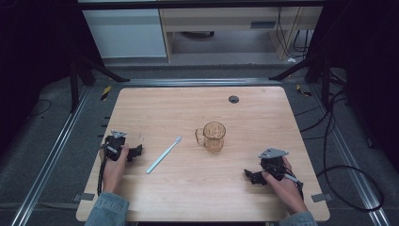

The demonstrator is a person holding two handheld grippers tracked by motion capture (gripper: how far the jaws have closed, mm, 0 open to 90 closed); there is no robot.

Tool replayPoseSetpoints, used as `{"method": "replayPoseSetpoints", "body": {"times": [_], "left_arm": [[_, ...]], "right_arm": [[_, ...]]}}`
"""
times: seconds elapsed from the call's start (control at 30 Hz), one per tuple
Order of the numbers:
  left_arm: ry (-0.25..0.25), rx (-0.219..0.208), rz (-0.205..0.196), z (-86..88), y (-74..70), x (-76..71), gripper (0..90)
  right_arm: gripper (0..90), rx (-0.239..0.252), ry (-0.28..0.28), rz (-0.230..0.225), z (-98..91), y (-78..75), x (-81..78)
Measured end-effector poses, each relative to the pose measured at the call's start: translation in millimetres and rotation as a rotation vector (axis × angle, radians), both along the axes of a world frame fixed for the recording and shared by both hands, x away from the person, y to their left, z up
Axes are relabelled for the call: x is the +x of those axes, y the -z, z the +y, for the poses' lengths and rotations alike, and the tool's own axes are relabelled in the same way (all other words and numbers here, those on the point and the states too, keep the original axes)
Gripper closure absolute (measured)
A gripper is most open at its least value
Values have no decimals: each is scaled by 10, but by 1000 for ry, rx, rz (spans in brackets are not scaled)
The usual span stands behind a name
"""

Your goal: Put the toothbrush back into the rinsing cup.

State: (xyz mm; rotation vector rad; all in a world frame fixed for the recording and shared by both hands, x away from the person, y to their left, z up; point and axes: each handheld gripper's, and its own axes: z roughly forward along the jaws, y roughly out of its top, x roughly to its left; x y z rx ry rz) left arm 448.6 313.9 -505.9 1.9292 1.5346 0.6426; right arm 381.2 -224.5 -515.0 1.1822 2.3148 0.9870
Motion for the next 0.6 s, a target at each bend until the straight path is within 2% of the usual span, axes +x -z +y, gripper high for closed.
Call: {"method": "replayPoseSetpoints", "body": {"times": [0.03, 0.1, 0.13, 0.2, 0.27, 0.33, 0.4, 0.53, 0.6], "left_arm": [[0, -18, 2, 3, -31, -21, 39], [15, -64, -11, 6, -119, -90, 38], [30, -73, -17, 0, -171, -130, 36], [77, -62, 2, -21, -289, -202, 40], [135, -32, 34, -60, -410, -277, 38], [181, 31, 72, -107, -523, -341, 41], [226, 74, 119, -165, -629, -395, 46], [280, 115, 179, -270, -710, -436, 52], [289, 122, 198, -312, -735, -438, 52]], "right_arm": [[4, 0, 0, 0, 0, 0, 0], [4, -1, 0, 0, -1, 0, 0], [3, 0, 0, 0, 0, 0, 0], [3, 0, 0, 0, 0, 0, 0], [3, 0, 0, 0, 0, 0, 0], [4, 0, 0, 0, 0, 0, 0], [4, 0, 0, 0, 0, 0, 0], [3, 0, 0, 0, 0, 0, 0], [4, 0, 0, 0, 0, 0, 0]]}}
